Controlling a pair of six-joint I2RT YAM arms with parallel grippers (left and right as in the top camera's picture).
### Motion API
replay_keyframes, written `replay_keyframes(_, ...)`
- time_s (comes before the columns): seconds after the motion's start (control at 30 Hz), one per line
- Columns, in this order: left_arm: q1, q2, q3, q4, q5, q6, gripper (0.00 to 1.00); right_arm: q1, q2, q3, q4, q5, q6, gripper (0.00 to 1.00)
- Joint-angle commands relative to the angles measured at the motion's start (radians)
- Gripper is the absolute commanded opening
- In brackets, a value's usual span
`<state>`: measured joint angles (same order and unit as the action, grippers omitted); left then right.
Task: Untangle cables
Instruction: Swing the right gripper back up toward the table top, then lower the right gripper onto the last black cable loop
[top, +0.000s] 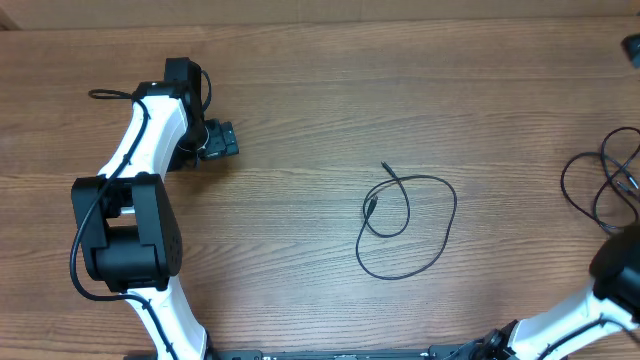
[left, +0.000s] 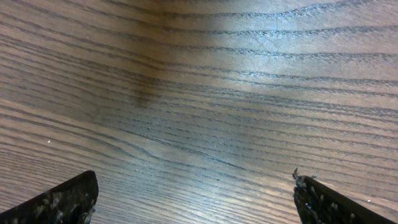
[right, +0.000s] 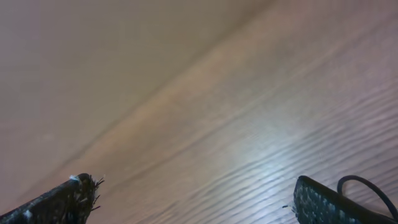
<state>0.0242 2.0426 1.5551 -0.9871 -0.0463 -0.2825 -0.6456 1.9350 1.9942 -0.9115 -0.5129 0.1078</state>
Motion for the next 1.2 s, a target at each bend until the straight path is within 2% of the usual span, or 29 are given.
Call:
replay_keyframes(0.0,0.002,0.003,-0.002,0.001,-0.009,-0.010,0.99,0.024,-0.111,0.003,-0.020,-0.033,-0.011,1.00)
replay_keyframes(0.2,0.002,0.003,-0.002,0.001,-0.009,-0.010,0.99,0.094,-0.203,0.003,-0.135,-0.073,-0.011,1.00)
replay_keyframes(0.43,0.002,0.003,-0.002,0.001,-0.009,-0.010,1.00,0.249,-0.216,0.002,-0.349,-0.072,-0.017,1.00)
replay_keyframes(0.53,0.002,0.003,-0.002,0.001,-0.009,-0.010,0.99,0.320,-0.216,0.002,-0.430,-0.064,-0.112,1.00)
replay_keyframes(0.63,0.002,0.003,-0.002,0.001,-0.009,-0.010,1.00,0.387,-0.216,0.002,-0.499,0.012,-0.164,1.00)
replay_keyframes(0.77,0.002,0.003,-0.002,0.001,-0.009,-0.010,1.00,0.470,-0.216,-0.001,-0.576,0.136,-0.166,1.00)
replay_keyframes(0.97,0.002,0.003,-0.002,0.001,-0.009,-0.010,1.00,0.556,-0.216,-0.072,-0.616,0.161,-0.165,1.00)
replay_keyframes(1.17,0.002,0.003,-0.002,0.001,-0.009,-0.010,1.00,0.614,-0.216,-0.235,-0.604,0.153,-0.161,1.00)
